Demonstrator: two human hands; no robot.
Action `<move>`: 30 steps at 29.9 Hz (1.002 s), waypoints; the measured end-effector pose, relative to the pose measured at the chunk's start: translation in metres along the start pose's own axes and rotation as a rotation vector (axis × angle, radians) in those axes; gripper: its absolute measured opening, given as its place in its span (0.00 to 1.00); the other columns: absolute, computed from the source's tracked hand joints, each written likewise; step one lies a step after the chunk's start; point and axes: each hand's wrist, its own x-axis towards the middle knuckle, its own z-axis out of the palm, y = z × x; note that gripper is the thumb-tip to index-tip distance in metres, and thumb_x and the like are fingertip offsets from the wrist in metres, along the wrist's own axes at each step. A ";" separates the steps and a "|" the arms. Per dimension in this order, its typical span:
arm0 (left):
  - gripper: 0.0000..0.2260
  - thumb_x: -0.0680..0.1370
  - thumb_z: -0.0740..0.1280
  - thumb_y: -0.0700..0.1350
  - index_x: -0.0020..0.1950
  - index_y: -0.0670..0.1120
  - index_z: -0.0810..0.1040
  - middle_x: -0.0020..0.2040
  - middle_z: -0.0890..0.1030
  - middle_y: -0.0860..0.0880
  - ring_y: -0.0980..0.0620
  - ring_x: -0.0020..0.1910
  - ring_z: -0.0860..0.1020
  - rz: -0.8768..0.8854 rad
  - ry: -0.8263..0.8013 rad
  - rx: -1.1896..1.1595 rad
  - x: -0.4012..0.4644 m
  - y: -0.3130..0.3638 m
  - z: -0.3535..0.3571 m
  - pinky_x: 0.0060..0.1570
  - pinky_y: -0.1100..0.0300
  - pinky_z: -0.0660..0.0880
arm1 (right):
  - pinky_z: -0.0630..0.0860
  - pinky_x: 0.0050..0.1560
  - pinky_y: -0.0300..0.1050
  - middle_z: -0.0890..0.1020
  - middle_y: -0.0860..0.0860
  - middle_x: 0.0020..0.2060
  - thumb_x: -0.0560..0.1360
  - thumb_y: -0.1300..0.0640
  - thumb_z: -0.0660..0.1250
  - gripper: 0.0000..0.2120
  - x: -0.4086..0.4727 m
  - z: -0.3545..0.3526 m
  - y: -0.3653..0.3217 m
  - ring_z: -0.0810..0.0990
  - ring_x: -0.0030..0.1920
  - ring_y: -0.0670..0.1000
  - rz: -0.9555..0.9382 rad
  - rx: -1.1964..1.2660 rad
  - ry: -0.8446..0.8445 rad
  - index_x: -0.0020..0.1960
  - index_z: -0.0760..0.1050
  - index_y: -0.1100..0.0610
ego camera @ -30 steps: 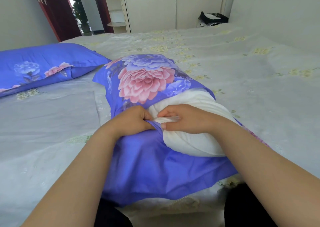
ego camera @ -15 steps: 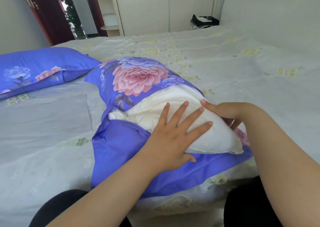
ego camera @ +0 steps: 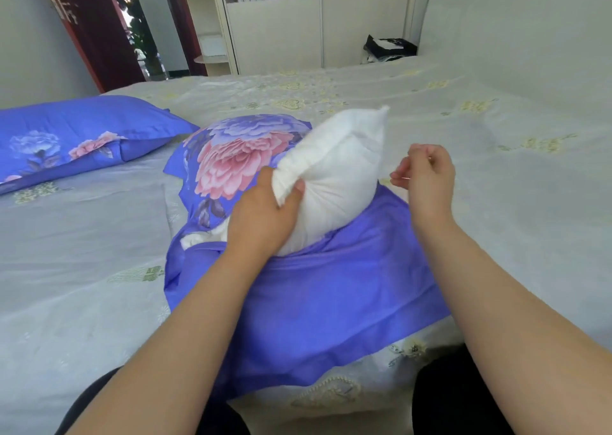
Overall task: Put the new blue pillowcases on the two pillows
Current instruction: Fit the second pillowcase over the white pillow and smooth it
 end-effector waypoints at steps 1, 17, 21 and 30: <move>0.19 0.78 0.60 0.58 0.62 0.47 0.69 0.56 0.79 0.43 0.41 0.56 0.76 -0.045 -0.002 -0.061 0.006 -0.004 -0.003 0.52 0.51 0.72 | 0.73 0.36 0.38 0.77 0.48 0.32 0.77 0.57 0.62 0.06 -0.005 0.003 0.010 0.76 0.33 0.48 -0.196 -0.197 0.018 0.41 0.71 0.52; 0.25 0.80 0.61 0.47 0.74 0.62 0.58 0.76 0.57 0.47 0.45 0.63 0.72 0.260 0.231 0.225 0.015 -0.019 -0.004 0.41 0.55 0.73 | 0.67 0.37 0.44 0.75 0.53 0.44 0.68 0.53 0.64 0.08 -0.017 0.006 0.083 0.77 0.42 0.58 -0.748 -1.233 -0.581 0.45 0.77 0.54; 0.16 0.74 0.68 0.42 0.61 0.52 0.72 0.66 0.70 0.44 0.40 0.58 0.72 0.396 0.259 0.453 0.019 -0.018 0.017 0.44 0.50 0.74 | 0.67 0.38 0.42 0.73 0.53 0.40 0.67 0.55 0.60 0.07 -0.011 -0.007 0.060 0.71 0.40 0.53 -0.883 -1.103 -0.359 0.38 0.74 0.57; 0.08 0.79 0.58 0.51 0.47 0.49 0.72 0.58 0.77 0.46 0.43 0.55 0.73 0.276 -0.609 0.583 0.035 0.025 0.016 0.46 0.56 0.66 | 0.72 0.50 0.45 0.72 0.49 0.58 0.74 0.60 0.60 0.09 -0.013 0.025 0.009 0.76 0.52 0.54 -1.130 -0.688 -0.256 0.53 0.73 0.55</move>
